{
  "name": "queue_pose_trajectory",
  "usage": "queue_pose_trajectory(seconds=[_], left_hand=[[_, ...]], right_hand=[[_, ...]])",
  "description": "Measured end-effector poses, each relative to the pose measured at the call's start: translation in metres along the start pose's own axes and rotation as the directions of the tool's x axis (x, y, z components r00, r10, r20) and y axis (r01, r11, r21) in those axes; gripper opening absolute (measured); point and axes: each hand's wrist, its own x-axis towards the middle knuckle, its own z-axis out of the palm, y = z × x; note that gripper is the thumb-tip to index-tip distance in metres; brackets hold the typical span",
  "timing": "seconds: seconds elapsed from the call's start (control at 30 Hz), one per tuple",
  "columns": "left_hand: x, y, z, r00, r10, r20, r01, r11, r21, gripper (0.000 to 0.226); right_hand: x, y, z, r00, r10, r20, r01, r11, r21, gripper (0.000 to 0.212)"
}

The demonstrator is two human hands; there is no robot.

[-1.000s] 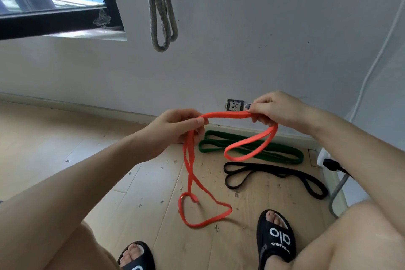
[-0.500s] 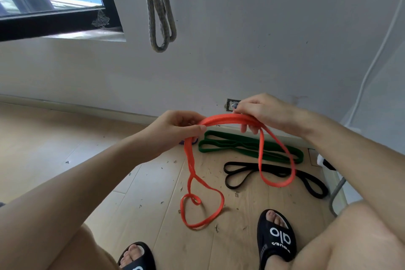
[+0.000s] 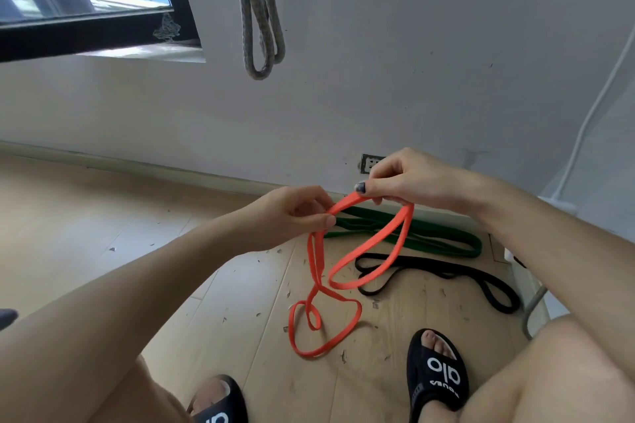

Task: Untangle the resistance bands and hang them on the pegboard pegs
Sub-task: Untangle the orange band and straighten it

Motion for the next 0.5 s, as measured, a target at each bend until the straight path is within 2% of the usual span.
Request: queue_pose_trajectory(seconds=[0.17, 0.33, 0.5], left_hand=[[-0.001, 0.006, -0.001, 0.999, 0.027, -0.042, -0.027, 1.000, -0.004, 0.016], [-0.003, 0.013, -0.006, 0.995, -0.070, -0.067, 0.044, 0.944, -0.328, 0.016], [-0.005, 0.015, -0.007, 0.998, -0.053, -0.017, 0.040, 0.899, -0.435, 0.016]], right_hand=[[0.000, 0.006, -0.001, 0.998, 0.026, 0.052, -0.025, 1.000, -0.018, 0.037], [-0.001, 0.004, 0.003, 0.996, 0.012, 0.084, -0.015, 0.999, 0.038, 0.036], [0.001, 0.003, 0.002, 0.996, 0.000, 0.084, -0.011, 0.992, 0.128, 0.031]])
